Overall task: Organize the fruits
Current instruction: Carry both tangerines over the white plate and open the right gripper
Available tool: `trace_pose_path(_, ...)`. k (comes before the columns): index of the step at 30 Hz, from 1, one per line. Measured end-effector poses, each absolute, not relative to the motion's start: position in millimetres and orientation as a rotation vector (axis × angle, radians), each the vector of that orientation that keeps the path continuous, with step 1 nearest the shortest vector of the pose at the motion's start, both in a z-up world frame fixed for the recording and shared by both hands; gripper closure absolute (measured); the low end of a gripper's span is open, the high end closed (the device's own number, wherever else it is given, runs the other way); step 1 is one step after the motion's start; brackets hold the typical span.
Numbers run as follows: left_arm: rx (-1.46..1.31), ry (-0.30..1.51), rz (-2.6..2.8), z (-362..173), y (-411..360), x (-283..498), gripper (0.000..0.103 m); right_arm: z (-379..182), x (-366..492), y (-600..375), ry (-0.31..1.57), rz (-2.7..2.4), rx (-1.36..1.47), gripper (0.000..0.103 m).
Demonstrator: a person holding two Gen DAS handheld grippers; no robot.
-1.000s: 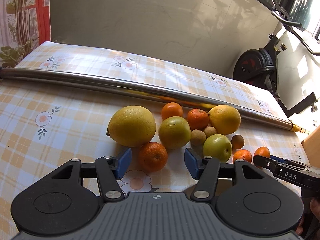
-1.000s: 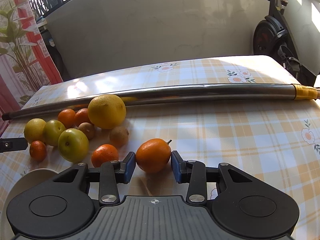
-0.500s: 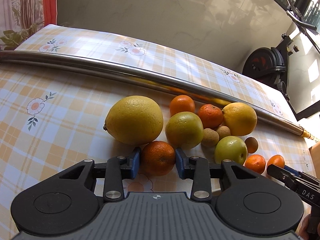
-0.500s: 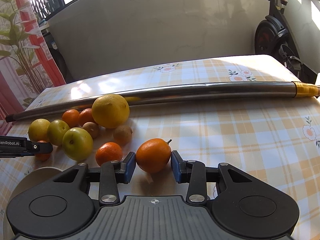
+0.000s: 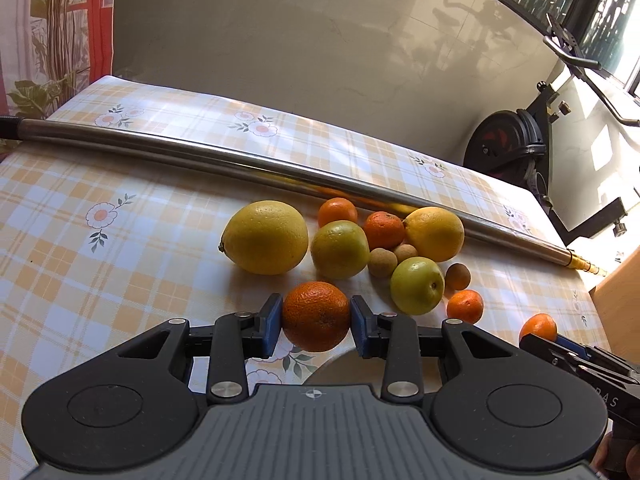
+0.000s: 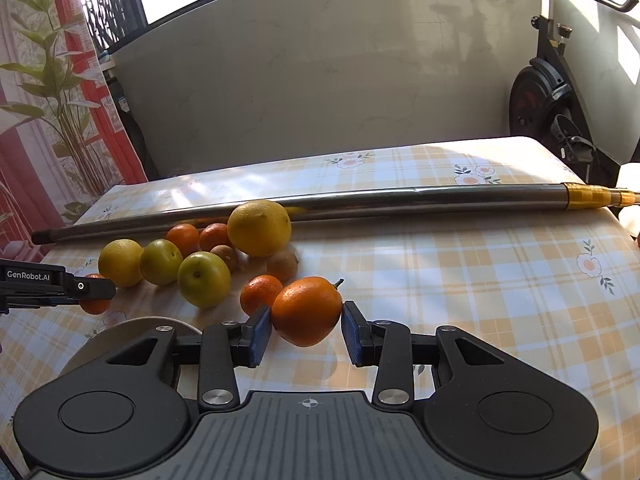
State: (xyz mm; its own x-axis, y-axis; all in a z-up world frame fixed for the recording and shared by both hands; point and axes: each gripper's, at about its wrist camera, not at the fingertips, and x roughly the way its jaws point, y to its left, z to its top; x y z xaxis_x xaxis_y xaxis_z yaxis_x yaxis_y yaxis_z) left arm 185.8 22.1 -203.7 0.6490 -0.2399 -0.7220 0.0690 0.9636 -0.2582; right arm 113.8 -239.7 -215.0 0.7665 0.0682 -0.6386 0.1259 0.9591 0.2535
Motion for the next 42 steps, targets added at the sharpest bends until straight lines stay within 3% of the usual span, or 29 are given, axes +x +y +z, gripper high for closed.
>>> trace_pose_path(16, -0.172, 0.839, -0.202, -220, 19, 111, 0.065, -214, 67, -188, 0.732, 0.023, 0.295, 0.068)
trace_pose_path(42, -0.012, 0.810, -0.227, -230, 8, 88, 0.065, -219, 46, -159, 0.775, 0.031, 0.192, 0.066)
